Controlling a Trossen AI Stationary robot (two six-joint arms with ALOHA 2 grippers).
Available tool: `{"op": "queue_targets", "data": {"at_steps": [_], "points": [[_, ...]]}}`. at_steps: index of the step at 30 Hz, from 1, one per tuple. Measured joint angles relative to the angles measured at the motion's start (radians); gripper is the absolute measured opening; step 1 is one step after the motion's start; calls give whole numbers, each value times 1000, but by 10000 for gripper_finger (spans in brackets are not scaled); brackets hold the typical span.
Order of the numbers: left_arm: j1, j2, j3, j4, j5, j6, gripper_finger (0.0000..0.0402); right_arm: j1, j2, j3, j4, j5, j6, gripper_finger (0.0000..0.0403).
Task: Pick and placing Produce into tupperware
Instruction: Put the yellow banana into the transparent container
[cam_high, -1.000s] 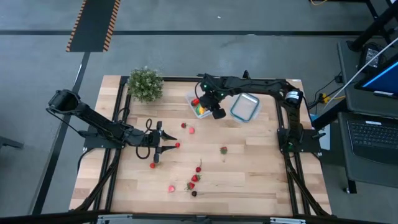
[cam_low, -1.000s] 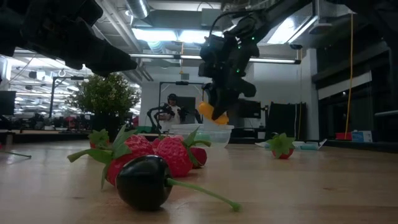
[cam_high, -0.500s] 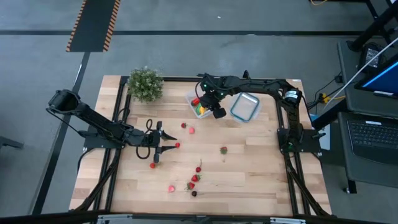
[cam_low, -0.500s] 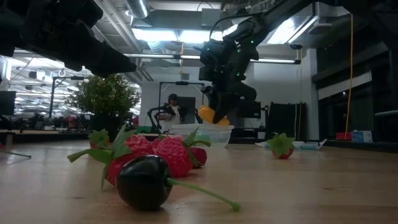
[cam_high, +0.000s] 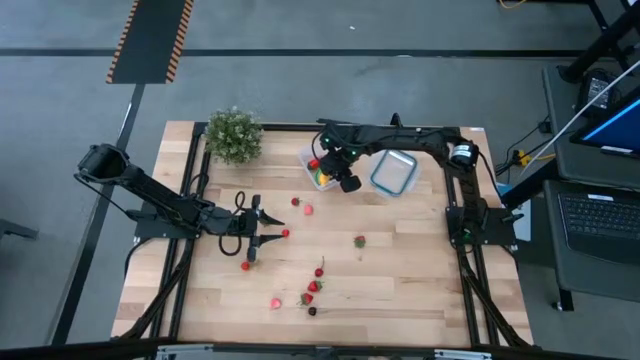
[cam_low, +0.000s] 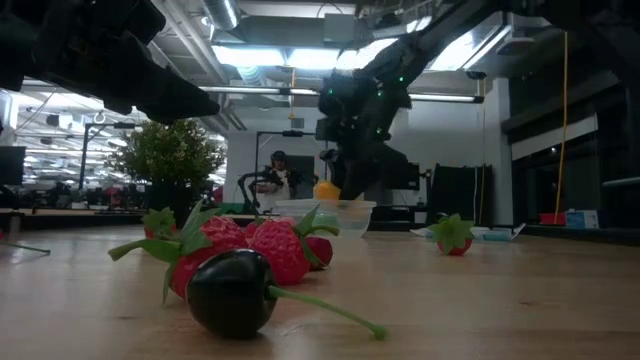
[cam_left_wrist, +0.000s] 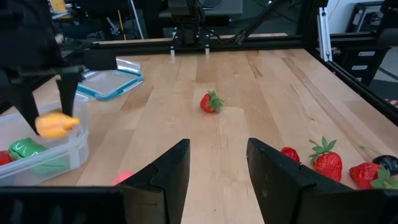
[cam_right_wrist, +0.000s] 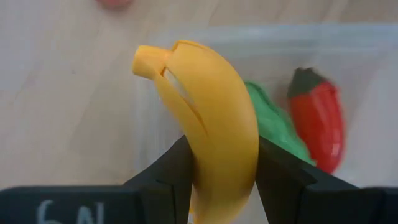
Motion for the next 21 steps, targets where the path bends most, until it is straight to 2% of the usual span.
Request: {"op": "queue_targets", "data": {"at_steps": [13, 21], "points": [[32, 0, 0, -3, -1, 0, 152, -7, 56, 0, 15, 2, -5, 141], [55, 0, 0, -3, -1, 0, 152, -14, 56, 69, -68, 1, 60, 141]]}}
